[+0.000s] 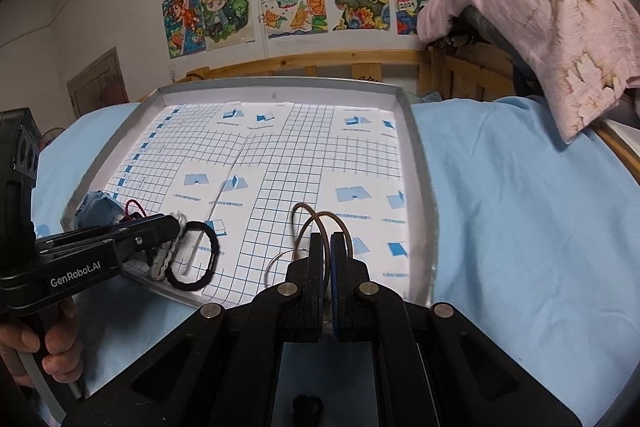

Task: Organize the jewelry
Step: 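Carry clips and cord into the tray with both tools and open both, then withdraw both tools and move the left tool over the beige keychain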

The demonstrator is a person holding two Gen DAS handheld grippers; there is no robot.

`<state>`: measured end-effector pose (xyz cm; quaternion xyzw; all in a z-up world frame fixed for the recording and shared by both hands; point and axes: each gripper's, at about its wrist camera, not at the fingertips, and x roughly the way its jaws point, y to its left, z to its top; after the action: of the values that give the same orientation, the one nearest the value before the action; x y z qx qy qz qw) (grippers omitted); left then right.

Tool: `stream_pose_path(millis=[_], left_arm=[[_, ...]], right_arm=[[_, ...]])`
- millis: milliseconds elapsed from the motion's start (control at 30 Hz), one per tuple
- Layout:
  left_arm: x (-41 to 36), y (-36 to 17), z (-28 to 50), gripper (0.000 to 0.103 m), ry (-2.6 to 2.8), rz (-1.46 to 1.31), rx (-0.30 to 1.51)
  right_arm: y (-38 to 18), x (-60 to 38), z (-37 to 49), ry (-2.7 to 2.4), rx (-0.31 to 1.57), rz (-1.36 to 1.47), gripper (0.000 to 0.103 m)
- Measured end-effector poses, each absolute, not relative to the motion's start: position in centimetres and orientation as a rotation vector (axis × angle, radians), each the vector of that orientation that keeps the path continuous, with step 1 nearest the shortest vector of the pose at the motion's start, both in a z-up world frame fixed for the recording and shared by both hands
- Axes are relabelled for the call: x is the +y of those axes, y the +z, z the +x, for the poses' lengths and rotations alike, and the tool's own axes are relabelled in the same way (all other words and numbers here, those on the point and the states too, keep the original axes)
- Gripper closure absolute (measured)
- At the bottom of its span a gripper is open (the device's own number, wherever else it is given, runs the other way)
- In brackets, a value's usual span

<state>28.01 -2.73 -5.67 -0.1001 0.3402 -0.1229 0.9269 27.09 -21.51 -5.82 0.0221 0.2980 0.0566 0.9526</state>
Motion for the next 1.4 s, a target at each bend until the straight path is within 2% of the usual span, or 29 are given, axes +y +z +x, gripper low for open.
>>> stream_pose_path(millis=[300,367,400,433,500,567,600,633,667,733,767,833,867,933,1033,1200,1400], left_arm=[[-2.6,-3.6,25.1,0.086,-0.247,-0.178,0.66],[-2.7,-3.2,24.6,0.086,-0.245,-0.17,0.654],[-2.7,-3.0,24.3,0.086,-0.243,-0.17,0.653],[-2.6,-2.8,24.1,0.085,-0.242,-0.172,0.652],[-2.4,-2.3,23.3,0.083,-0.241,-0.174,0.644],[-2.2,-1.7,22.2,0.071,-0.236,-0.17,0.621],[-2.1,-1.4,21.7,0.067,-0.234,-0.173,0.605],[-1.9,-1.3,21.3,0.057,-0.233,-0.177,0.593],[-1.7,-0.9,20.6,0.042,-0.231,-0.186,0.574],[-1.3,-0.5,19.3,0.025,-0.221,-0.204,0.54],[-1.1,-0.2,18.6,0.022,-0.217,-0.212,0.518],[-0.9,0.4,17.1,0.015,-0.219,-0.216,0.485],[-0.7,0.8,16.1,0.008,-0.212,-0.216,0.463],[-0.5,1.3,14.5,0.0,-0.192,-0.216,0.42],[-0.5,2.0,11.7,0.0,-0.171,-0.198,0.343],[-0.3,2.5,7.8,0.0,-0.152,-0.157,0.27],[0.4,1.8,4.8,0.0,-0.142,-0.123,0.265]], right_arm=[[-4.3,-22.7,23.9,0.088,0.576,0.032,0.097],[-3.9,-22.9,23.3,0.083,0.565,0.026,0.083],[-3.7,-23.0,23.0,0.083,0.562,0.025,0.068],[-3.5,-23.2,22.8,0.08,0.556,0.029,0.063],[-2.9,-23.6,22.0,0.077,0.536,0.044,0.063],[-2.2,-23.8,20.8,0.069,0.502,0.041,0.061],[-1.8,-23.9,20.4,0.067,0.484,0.04,0.054],[-1.4,-23.9,19.7,0.065,0.462,0.042,0.049],[-0.9,-23.9,18.7,0.068,0.431,0.047,0.048],[-0.1,-24.0,17.3,0.073,0.394,0.052,0.046],[0.4,-24.0,16.5,0.07,0.373,0.053,0.044],[1.2,-24.1,14.7,0.066,0.328,0.061,0.024],[1.5,-24.1,13.8,0.067,0.305,0.066,0.02],[2.2,-24.1,12.0,0.065,0.26,0.066,0.014],[2.6,-23.9,9.8,0.063,0.223,0.051,0.003],[2.7,-23.3,6.8,0.07,0.197,0.039,0.002],[2.3,-22.5,3.7,0.059,0.191,0.014,0.002]])
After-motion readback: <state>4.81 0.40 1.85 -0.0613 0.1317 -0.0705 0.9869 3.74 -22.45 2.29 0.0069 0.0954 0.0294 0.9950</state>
